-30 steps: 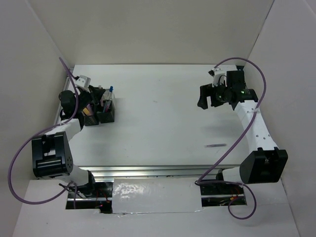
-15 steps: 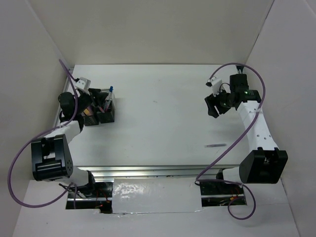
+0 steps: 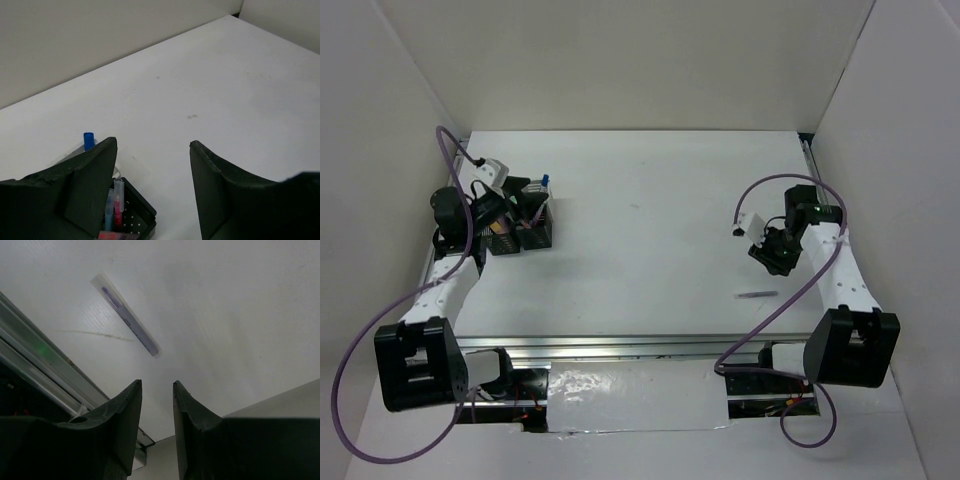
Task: Sort the stationery into containers
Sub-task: Pick up the pen from the center of the board.
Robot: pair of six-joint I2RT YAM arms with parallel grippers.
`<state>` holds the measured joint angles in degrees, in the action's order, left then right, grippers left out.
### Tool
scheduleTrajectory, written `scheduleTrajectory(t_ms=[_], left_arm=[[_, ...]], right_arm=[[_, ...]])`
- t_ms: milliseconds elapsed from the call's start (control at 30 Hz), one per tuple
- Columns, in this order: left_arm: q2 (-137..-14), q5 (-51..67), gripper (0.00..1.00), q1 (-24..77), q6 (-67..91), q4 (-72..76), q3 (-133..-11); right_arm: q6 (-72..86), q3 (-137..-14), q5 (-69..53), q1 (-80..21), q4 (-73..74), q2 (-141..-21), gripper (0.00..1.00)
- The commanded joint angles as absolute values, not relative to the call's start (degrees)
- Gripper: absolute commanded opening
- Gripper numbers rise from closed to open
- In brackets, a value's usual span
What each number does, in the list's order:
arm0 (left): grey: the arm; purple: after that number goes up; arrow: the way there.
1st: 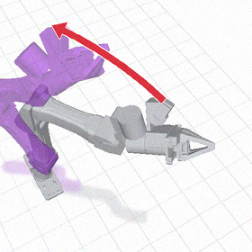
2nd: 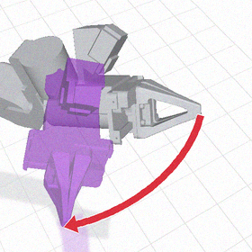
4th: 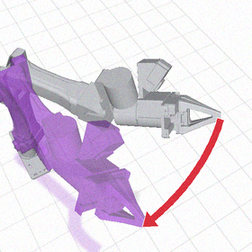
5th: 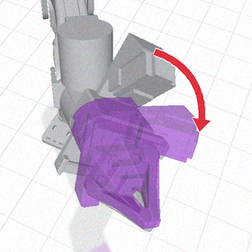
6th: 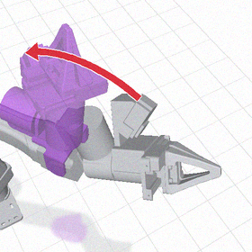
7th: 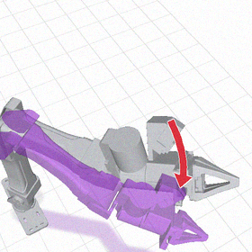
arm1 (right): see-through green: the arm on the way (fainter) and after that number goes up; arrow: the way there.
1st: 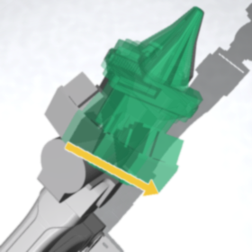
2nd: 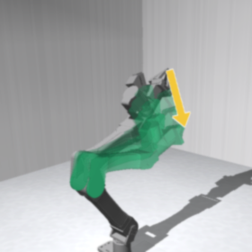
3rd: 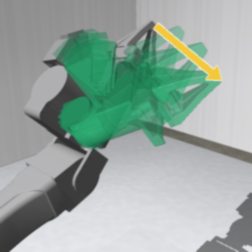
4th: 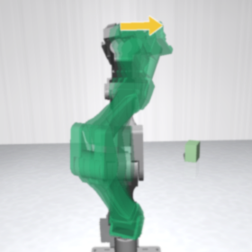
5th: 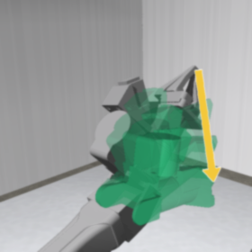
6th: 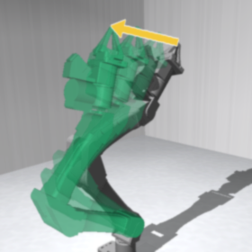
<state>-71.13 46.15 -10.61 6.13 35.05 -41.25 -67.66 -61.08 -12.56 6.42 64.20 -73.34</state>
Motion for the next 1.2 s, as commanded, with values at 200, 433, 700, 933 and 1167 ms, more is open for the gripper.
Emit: scheduleTrajectory(t_ms=[200,433,700,933,1167], left_arm=[[-63.4,49.9,0.75,-5.6,-2.2,26.6,-41.9],[-62.3,49.2,0.75,-5.4,-1.4,25.6,-41.3],[-63.1,48.1,0.76,-5.5,1.8,26.1,-41.5],[-63.5,47.1,0.76,-5.5,2.3,26.4,-41.5],[-63.5,47.1,0.76,-5.5,1.9,26.3,-41.2]], right_arm=[[-73.6,-57.1,-9.0,2.3,61.1,-78.7,0.37],[-69.8,-56.6,-10.3,-5.6,61.4,-81.9,0.44],[-67.6,-50.1,-8.4,-11.1,57.2,-82.7,0.47],[-64.3,-48.0,-7.0,-13.8,51.3,-83.5,0.52],[-63.3,-48.3,-5.7,-15.2,49.9,-85.1,0.54]])
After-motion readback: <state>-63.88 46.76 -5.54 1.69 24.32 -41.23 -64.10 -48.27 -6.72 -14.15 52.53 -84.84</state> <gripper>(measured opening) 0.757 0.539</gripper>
